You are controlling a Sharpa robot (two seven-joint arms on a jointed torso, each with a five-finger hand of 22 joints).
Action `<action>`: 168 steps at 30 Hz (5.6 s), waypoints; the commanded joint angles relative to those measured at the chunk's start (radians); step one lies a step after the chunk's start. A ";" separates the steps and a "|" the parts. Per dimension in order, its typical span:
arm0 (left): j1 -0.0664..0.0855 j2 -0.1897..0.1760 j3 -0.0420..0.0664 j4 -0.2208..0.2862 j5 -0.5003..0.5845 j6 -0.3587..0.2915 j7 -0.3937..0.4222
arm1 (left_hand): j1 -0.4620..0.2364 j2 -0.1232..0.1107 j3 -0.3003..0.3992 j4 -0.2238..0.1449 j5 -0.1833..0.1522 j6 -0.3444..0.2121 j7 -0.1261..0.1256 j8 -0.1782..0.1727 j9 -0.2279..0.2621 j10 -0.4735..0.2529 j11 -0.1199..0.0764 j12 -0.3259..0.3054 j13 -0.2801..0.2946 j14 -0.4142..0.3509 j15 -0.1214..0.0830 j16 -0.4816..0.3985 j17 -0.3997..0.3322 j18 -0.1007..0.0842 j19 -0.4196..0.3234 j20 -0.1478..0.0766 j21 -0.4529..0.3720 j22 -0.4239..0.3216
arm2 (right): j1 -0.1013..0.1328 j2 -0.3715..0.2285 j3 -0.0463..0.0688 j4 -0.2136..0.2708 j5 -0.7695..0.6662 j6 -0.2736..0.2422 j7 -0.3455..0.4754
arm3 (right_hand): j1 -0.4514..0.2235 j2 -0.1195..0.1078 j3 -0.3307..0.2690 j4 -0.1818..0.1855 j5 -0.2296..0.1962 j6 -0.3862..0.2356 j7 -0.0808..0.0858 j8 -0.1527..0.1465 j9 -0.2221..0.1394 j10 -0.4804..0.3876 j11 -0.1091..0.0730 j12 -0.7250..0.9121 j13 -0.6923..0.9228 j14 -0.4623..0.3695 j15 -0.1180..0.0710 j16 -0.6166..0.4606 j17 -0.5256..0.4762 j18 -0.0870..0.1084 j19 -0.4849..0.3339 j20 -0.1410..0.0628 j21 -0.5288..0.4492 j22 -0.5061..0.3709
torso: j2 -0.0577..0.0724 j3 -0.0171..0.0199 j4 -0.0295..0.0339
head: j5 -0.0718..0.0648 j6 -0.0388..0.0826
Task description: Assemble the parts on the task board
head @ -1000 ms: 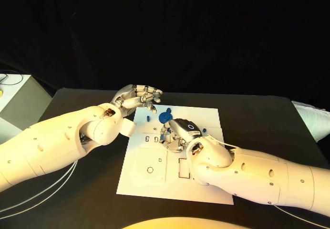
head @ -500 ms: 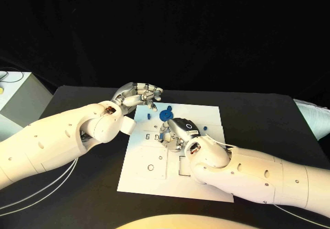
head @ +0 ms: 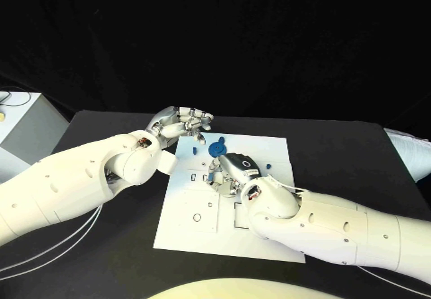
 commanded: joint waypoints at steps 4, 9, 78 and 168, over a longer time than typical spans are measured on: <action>0.000 0.002 0.000 0.001 -0.004 0.016 0.003 | -0.009 -0.001 0.008 0.000 0.002 -0.001 -0.003 0.006 0.002 -0.005 0.000 0.007 0.001 0.006 0.002 0.006 0.001 0.013 -0.001 -0.006 0.004 0.001 | -0.001 0.002 0.000 -0.006 -0.019 0.018 0.005 | -0.006 -0.007 -0.005 0.005 0.000 -0.008 -0.001 0.001 -0.001 0.049 -0.004 -0.003 0.204 0.101 -0.006 0.001 0.258 -0.007 0.105 -0.004 0.004 0.263 | 0.000 0.0012 -0.0006 | 0.001 -0.003; 0.000 0.001 0.000 0.001 -0.004 0.017 0.003 | -0.010 -0.001 0.008 0.001 0.002 -0.002 -0.003 0.006 0.002 -0.007 0.000 0.008 0.001 0.006 0.002 0.007 0.001 0.013 -0.001 -0.006 0.005 0.001 | -0.001 0.003 -0.001 -0.011 -0.019 0.020 0.007 | -0.010 -0.015 -0.009 0.007 -0.001 -0.021 0.004 -0.003 -0.004 0.044 -0.001 -0.009 0.200 0.101 -0.004 0.001 0.258 -0.007 0.105 -0.003 0.004 0.263 | 0.001 0.0017 -0.0008 | 0.001 -0.003; 0.005 -0.003 0.001 -0.038 -0.487 0.193 -0.520 | -0.129 -0.014 -0.051 0.174 0.002 -0.035 -0.078 0.362 0.220 0.114 -0.067 0.660 0.506 0.341 -0.055 0.453 0.621 -0.024 0.176 -0.057 0.340 0.333 | 0.116 -0.256 0.023 0.148 0.576 -0.172 0.498 | 0.138 0.029 -0.294 0.160 0.143 -0.113 0.040 -0.016 -0.048 -0.049 0.033 -0.110 0.118 0.088 0.026 -0.026 0.208 0.015 0.070 0.026 -0.084 0.205 | -0.053 0.0214 -0.0143 | 0.022 0.000; 0.149 0.200 -0.135 -0.142 -0.710 0.559 -0.822 | -0.221 0.034 -0.108 0.184 0.002 -0.084 -0.088 0.440 0.397 0.016 -0.072 0.599 0.401 0.339 -0.059 0.454 0.636 -0.029 0.161 -0.058 0.378 0.376 | 0.259 -0.295 0.026 -0.073 0.871 0.018 0.457 | 0.087 0.018 -0.270 0.165 0.142 -0.175 0.055 -0.036 -0.055 -0.068 0.046 -0.124 0.103 0.083 0.036 -0.038 0.191 0.030 0.046 0.033 -0.150 0.164 | -0.044 0.0377 -0.0125 | 0.027 -0.073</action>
